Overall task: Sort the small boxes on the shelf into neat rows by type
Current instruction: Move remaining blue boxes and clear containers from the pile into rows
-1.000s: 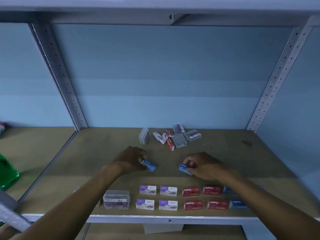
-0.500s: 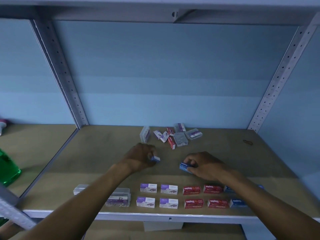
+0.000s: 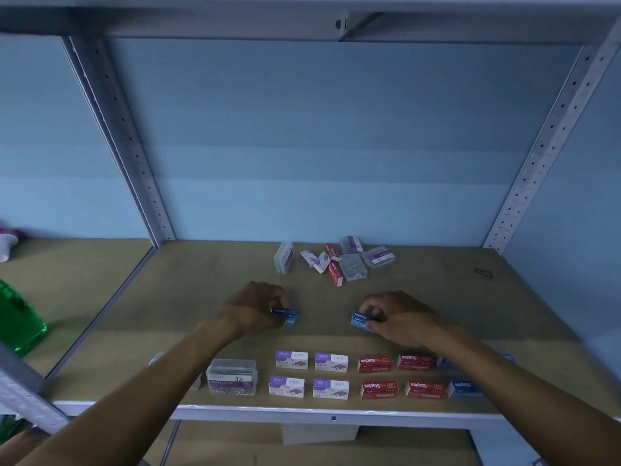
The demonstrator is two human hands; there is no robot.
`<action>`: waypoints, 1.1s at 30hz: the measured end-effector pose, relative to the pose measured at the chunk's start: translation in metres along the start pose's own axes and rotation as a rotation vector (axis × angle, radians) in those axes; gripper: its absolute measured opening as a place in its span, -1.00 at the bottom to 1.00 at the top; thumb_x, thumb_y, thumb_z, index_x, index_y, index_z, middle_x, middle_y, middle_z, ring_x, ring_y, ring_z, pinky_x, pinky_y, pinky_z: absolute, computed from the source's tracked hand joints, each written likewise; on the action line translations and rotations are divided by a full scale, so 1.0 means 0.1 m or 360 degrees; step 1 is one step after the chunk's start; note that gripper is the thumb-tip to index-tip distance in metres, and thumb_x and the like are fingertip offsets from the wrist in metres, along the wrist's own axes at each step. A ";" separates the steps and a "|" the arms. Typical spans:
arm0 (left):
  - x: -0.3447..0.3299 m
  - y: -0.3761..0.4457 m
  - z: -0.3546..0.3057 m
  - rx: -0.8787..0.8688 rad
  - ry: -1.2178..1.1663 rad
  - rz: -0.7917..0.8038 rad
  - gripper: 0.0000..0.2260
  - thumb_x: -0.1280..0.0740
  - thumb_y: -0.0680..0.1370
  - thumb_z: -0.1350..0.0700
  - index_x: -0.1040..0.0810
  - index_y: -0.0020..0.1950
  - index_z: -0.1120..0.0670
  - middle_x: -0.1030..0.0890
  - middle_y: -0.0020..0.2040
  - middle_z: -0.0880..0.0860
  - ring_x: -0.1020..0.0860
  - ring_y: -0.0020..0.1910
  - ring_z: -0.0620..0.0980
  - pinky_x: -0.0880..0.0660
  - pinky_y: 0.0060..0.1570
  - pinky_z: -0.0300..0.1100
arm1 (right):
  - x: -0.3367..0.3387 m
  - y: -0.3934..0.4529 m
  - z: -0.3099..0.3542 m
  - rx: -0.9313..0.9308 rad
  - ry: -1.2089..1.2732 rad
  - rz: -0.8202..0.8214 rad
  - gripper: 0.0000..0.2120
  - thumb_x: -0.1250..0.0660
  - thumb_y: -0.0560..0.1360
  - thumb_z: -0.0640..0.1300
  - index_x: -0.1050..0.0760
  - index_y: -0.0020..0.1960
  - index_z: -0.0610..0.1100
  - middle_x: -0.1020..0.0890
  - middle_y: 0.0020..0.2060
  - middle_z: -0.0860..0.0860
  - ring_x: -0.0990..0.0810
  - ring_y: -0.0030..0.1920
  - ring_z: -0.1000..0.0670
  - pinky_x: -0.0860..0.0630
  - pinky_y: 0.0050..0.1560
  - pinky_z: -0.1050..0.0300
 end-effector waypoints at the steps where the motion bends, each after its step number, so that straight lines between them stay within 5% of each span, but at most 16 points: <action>1: -0.01 -0.01 0.02 0.0016 0.0017 0.0022 -0.84 -0.52 0.38 0.10 -0.62 -0.12 -0.10 -0.63 -0.10 -0.16 -0.58 -0.11 -0.18 -0.55 -0.13 -0.27 | 0.00 0.01 0.00 0.0004 0.0003 -0.0012 -0.79 -0.39 0.57 0.03 -0.59 0.20 0.13 -0.65 0.09 0.13 -0.61 0.02 0.11 -0.59 0.10 0.06; 4: -0.03 -0.04 0.03 0.0024 0.0057 0.0053 -0.84 -0.51 0.39 0.07 -0.66 -0.05 -0.06 -0.66 -0.07 -0.11 -0.59 -0.09 -0.14 -0.59 -0.02 -0.12 | -0.02 0.03 0.00 -0.0003 0.0003 -0.0037 -0.79 -0.41 0.55 0.05 -0.61 0.18 0.11 -0.67 0.06 0.14 -0.61 0.00 0.12 -0.60 0.11 0.04; 17: -0.09 0.17 -0.80 -0.0251 0.0090 -0.0071 -0.82 -0.52 0.43 0.09 -0.69 0.02 0.00 -0.68 0.01 -0.07 -0.61 -0.04 -0.12 -0.58 0.00 -0.23 | 0.37 -0.24 -0.41 -0.0055 0.0243 -0.0220 -0.85 -0.50 0.50 -0.08 -0.66 0.06 0.06 -0.66 -0.07 0.17 -0.63 -0.07 0.17 -0.63 0.08 0.07; 25: -0.57 0.42 -1.87 -0.0448 -0.0018 0.0078 -0.85 -0.47 0.45 0.12 -0.69 0.00 0.08 -0.69 -0.03 0.00 -0.62 -0.03 -0.07 -0.52 -0.05 -0.26 | 0.70 -0.71 -1.09 -0.0067 0.0143 -0.0344 -0.80 -0.49 0.48 -0.18 -0.73 0.09 -0.04 -0.75 -0.01 0.05 -0.68 -0.06 0.14 -0.56 0.02 0.29; 29: -0.88 0.56 -2.14 -0.0419 -0.0062 0.0172 -0.80 -0.47 0.44 0.11 -0.67 0.05 0.06 -0.68 0.02 -0.02 -0.60 -0.04 -0.13 -0.49 -0.08 -0.34 | 0.80 -0.96 -1.34 -0.0105 0.0050 -0.0409 -0.79 -0.45 0.51 -0.20 -0.72 0.13 -0.13 -0.74 0.05 -0.01 -0.66 0.01 0.07 -0.51 0.08 0.25; 33: -1.09 0.62 -2.32 -0.0395 -0.0100 0.0244 -0.83 -0.49 0.44 0.16 -0.69 0.02 0.08 -0.69 -0.05 -0.01 -0.63 -0.09 -0.10 -0.49 -0.12 -0.34 | 0.81 -1.08 -1.57 -0.0146 0.0059 -0.0411 -0.82 -0.48 0.49 -0.20 -0.73 0.09 -0.11 -0.76 0.01 0.01 -0.66 -0.04 0.13 -0.43 -0.06 0.49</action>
Point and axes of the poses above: each hand's wrist, its own y-axis towards the middle knuckle, its own x-axis out of the back of the hand, z = x × y, the point moved 9 cm from there along y, towards the middle knuckle
